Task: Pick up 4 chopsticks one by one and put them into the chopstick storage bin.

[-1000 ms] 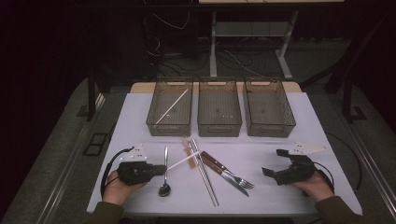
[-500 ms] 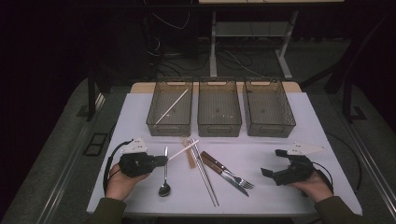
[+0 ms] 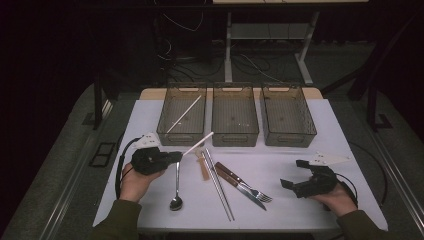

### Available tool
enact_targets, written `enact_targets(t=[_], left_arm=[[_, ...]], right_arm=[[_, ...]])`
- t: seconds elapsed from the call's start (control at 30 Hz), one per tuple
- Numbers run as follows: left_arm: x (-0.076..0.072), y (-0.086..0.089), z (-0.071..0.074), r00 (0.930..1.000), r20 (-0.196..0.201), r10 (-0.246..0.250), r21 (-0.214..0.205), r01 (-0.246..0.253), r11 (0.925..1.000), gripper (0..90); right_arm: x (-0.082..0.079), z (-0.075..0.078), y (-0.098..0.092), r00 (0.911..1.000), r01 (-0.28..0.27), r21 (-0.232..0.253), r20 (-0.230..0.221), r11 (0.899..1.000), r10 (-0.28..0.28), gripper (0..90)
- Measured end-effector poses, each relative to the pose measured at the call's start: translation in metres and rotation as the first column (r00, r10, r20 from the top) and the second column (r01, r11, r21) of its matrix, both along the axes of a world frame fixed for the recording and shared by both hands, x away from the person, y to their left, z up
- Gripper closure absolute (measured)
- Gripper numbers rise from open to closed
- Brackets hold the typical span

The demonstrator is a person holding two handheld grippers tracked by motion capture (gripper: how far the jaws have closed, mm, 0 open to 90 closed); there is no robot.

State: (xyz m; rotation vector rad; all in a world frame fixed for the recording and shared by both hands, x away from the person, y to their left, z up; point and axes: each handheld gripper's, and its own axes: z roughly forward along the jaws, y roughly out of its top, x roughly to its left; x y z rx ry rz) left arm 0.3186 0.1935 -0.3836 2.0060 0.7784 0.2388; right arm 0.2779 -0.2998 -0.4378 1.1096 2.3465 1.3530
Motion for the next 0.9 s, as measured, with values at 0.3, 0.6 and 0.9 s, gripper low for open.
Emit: enact_targets(t=[0.3, 0.6, 0.9], left_arm=[[0.027, -0.006, 0.011, 0.9984, 0.005, 0.057, 0.004, -0.057, 0.9984, 84.7], [0.059, -0.013, 0.022, 0.9941, 0.004, 0.108, 0.011, -0.108, 0.9941, 84.7], [0.096, -0.009, 0.019, 0.9819, -0.029, 0.187, 0.016, -0.187, 0.9823, 84.6]], right_arm=[[-0.002, 0.001, -0.002, 0.9999, 0.011, 0.011, -0.001, 1.0, -0.011, 0.8], [-0.002, 0.002, -0.003, 1.0, 0.007, 0.016, 0.004, 1.0, -0.007, 0.8], [-0.003, 0.002, -0.003, 0.9999, 0.013, 0.02, 0.002, 1.0, -0.013, 0.8]])
